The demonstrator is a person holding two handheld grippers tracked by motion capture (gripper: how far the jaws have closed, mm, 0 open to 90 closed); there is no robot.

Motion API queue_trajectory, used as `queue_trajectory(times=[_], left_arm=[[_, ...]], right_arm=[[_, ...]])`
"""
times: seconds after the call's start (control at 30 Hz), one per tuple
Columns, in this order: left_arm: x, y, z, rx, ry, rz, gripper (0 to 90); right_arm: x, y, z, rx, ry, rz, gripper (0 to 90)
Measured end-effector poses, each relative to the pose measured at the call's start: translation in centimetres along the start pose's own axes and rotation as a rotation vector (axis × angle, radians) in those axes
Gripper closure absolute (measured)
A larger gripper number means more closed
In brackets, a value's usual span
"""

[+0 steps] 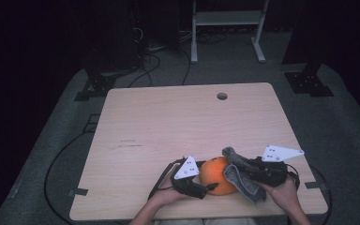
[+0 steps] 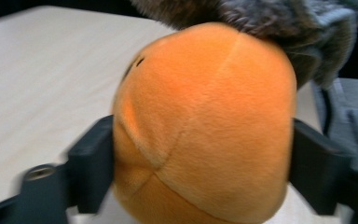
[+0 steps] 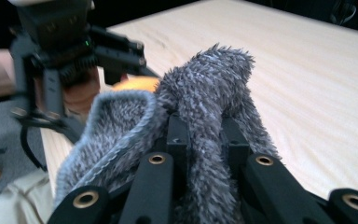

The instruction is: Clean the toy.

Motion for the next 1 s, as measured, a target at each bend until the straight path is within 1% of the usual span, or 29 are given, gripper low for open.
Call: queue_trajectory(times=[0.03,0.07,0.1,0.13,0.2,0.27,0.3,0.33,0.37,0.4,0.43,0.5,0.53,0.57,0.6,0.63,0.73,0.77,0.8,0.83,0.87,0.9,0.93,0.97,1.0], left_arm=[[0.0,0.4,-0.2,-0.008,0.012,0.003,25.8],[0.2,0.9,-0.5,-0.010,0.031,0.015,27.1],[0.5,1.4,-0.9,-0.012,0.046,0.014,27.7],[0.6,1.6,-1.3,-0.020,0.050,0.007,28.1],[1.1,2.2,-2.3,-0.043,0.054,-0.013,29.3],[1.3,2.0,-2.6,-0.008,0.068,-0.004,29.6],[1.3,1.5,-2.6,0.012,0.070,-0.014,29.5],[1.4,0.9,-2.3,0.036,0.063,-0.023,28.8],[1.3,0.5,-2.1,0.042,0.057,-0.023,26.9],[1.3,0.5,-1.9,0.033,0.055,-0.022,23.2],[1.4,0.5,-1.8,0.035,0.054,-0.025,19.5],[1.5,1.0,-1.8,0.012,0.048,-0.033,11.9],[1.5,1.1,-1.9,-0.005,0.043,-0.029,9.9],[1.5,1.1,-1.8,-0.011,0.043,-0.025,9.7],[1.6,1.0,-1.7,-0.006,0.045,-0.021,8.5],[1.8,0.9,-1.6,-0.001,0.047,-0.026,6.7],[1.9,0.4,-1.0,-0.010,0.038,-0.049,5.7],[1.8,0.3,-0.6,0.002,0.038,-0.062,5.6],[1.6,0.3,-0.5,0.009,0.036,-0.058,6.5],[1.2,0.5,-0.4,0.010,0.031,-0.029,7.8],[0.8,0.6,-0.4,0.003,0.025,-0.005,13.0],[0.4,0.8,-0.4,-0.001,0.010,0.012,15.5],[0.3,0.9,-0.5,-0.003,-0.001,0.018,16.7],[0.2,1.0,-0.5,-0.013,-0.009,0.028,17.5],[0.4,1.0,-0.4,-0.017,0.002,0.032,17.4]], right_arm=[[0.5,0.7,-0.3,-0.024,0.009,-0.018,77.3],[1.2,1.5,-0.5,-0.051,0.033,-0.024,77.3],[2.0,2.2,-0.5,-0.070,0.051,-0.029,77.4],[2.9,2.8,-0.3,-0.076,0.066,-0.048,77.4],[3.8,3.1,0.5,-0.067,0.080,-0.061,77.4],[3.9,3.0,1.5,-0.067,0.077,-0.055,77.5],[3.7,2.8,1.8,-0.055,0.077,-0.045,77.5],[3.4,2.3,2.4,-0.029,0.071,-0.033,77.5],[3.1,1.7,2.9,-0.008,0.068,-0.026,77.5],[2.9,1.0,3.3,0.003,0.073,-0.013,77.5],[2.6,0.7,3.4,-0.005,0.076,0.000,77.5],[2.1,0.5,3.2,-0.008,0.069,0.015,77.5],[1.8,0.5,3.0,-0.008,0.059,0.023,77.4],[1.6,0.5,2.8,-0.009,0.051,0.031,77.4],[1.3,0.3,2.6,-0.012,0.048,0.037,77.4],[1.1,0.1,2.5,-0.013,0.044,0.046,77.3],[0.1,-0.3,1.9,-0.015,0.015,0.059,77.2],[-0.2,-0.4,1.7,-0.015,0.008,0.066,77.1],[-0.8,-0.7,1.5,-0.013,-0.008,0.079,77.1],[-1.1,-0.8,1.3,-0.013,-0.019,0.083,77.1],[-1.5,-1.0,1.1,-0.010,-0.027,0.095,77.0],[-1.9,-1.2,0.9,-0.008,-0.041,0.103,76.9],[-2.3,-1.5,0.7,-0.004,-0.055,0.114,76.9],[-2.6,-1.6,0.5,-0.003,-0.058,0.123,76.9],[-2.8,-1.9,0.4,-0.001,-0.053,0.140,76.8]])
Point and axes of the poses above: each handheld gripper's, and its own axes: z roughly forward along the jaws, y roughly out of its top, x roughly to its left, the point moved 9 cm from there along z, roughly forward along the jaws
